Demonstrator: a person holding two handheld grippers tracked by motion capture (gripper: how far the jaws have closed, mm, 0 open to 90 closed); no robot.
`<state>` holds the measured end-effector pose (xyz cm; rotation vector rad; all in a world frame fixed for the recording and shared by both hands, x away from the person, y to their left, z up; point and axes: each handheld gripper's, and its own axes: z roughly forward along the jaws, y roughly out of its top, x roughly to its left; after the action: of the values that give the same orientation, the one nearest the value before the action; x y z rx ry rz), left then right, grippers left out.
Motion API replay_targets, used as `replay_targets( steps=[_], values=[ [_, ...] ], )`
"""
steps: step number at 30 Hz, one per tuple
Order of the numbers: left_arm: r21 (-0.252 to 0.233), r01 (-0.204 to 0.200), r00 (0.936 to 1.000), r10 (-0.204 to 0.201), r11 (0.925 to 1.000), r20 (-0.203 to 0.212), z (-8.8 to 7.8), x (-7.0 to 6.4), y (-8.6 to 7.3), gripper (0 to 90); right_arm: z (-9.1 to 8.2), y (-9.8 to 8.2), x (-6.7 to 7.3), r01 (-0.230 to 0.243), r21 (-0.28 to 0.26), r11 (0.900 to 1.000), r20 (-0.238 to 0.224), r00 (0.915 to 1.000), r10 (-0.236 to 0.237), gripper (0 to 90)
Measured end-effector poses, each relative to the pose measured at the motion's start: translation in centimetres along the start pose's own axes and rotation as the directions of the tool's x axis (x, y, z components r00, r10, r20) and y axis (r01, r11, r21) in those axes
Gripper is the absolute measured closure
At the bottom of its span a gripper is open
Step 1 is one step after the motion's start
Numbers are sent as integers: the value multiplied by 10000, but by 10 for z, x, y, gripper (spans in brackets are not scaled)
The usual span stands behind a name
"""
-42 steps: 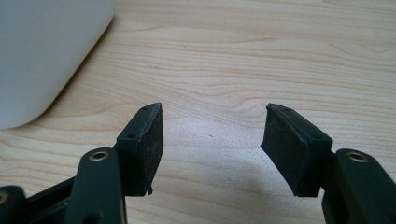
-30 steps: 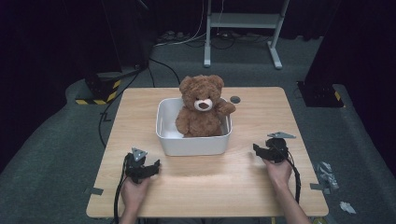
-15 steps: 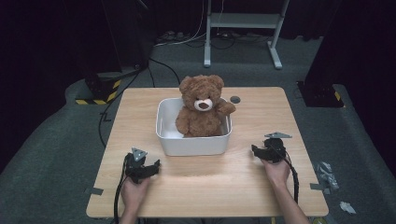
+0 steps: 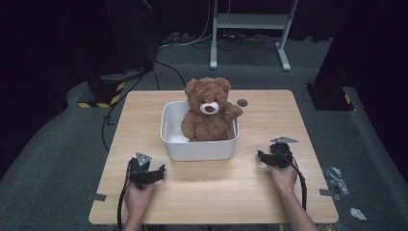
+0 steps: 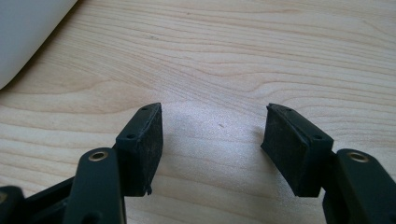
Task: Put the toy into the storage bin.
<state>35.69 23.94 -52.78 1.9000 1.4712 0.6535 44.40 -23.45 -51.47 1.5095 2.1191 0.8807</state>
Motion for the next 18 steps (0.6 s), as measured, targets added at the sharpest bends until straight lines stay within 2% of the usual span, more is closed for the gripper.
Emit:
replay_targets(
  steps=[2, 4, 6, 9, 12, 18],
  values=[
    [0, -2, 10000, 2, 10000, -3, 0, 0, 0, 230, 0, 0, 1, 47, 11, 10000, 45, 10000, -47, 377],
    [4, -6, 10000, 6, 10000, 2, 0, 0, 0, 230, 1, -1, 4, 344, 33, 9994, 237, 9991, -345, 370],
    [-1, -1, 10000, 1, 10000, 3, 0, 0, 0, 230, 2, -1, 5, 453, -12, 9990, 269, 9986, -453, 359],
    [1, -4, 10000, 4, 10000, 4, 0, 0, 0, 230, 2, -2, 5, 489, -88, 9988, 244, 9985, -487, 345],
    [-1, 0, 10000, 0, 10000, 6, 0, 0, 0, 230, 3, -7, 5, 574, -550, 9968, 190, 9982, -565, 325],
    [4, 1, 10000, -1, 10000, 6, 0, 0, 0, 230, 0, -11, 6, 544, -612, 9966, 294, 9982, -527, 320]
  ],
)
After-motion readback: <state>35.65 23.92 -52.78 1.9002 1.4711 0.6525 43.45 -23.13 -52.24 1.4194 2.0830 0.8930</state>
